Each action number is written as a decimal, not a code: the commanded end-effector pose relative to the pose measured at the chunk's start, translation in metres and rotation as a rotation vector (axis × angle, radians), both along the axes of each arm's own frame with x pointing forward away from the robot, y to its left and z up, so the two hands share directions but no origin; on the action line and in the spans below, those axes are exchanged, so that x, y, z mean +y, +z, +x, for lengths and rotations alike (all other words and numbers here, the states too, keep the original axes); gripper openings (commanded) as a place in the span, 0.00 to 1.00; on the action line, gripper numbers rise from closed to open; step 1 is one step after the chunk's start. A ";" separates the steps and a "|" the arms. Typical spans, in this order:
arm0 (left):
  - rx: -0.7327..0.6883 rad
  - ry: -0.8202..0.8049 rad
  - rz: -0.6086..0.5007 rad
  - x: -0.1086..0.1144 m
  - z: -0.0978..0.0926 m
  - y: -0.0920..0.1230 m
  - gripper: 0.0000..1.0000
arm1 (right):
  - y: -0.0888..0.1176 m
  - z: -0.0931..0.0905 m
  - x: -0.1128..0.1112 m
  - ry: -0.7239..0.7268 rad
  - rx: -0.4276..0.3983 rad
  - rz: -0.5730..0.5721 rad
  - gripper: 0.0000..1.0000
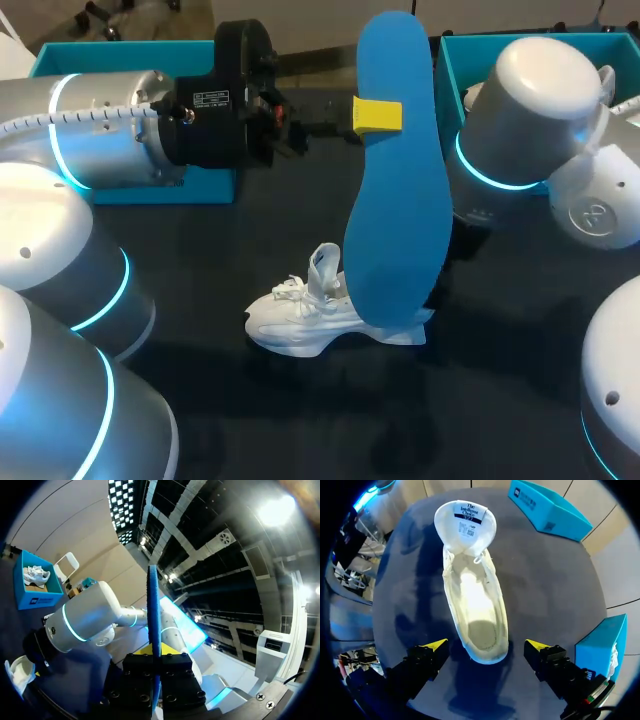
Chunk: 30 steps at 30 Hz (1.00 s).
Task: Take the shoe out of the shoebox, open the shoe tongue, remove and reinsert the insole, then place the shoe into the shoebox
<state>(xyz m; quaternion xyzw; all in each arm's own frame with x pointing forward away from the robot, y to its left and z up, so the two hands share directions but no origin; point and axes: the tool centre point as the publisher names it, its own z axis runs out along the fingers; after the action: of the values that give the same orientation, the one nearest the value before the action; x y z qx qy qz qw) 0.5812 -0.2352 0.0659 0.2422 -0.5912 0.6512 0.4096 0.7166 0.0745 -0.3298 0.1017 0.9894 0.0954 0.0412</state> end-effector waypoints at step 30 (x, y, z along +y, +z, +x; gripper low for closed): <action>0.002 0.010 -0.004 -0.001 -0.005 0.001 0.00 | 0.004 -0.002 0.013 -0.006 -0.006 -0.007 1.00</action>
<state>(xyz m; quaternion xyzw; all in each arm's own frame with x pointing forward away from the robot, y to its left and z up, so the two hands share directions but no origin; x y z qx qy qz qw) 0.5812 -0.2352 0.0659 0.2422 -0.5912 0.6512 0.4096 0.7164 0.0825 -0.3272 0.1020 0.9893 0.0962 0.0399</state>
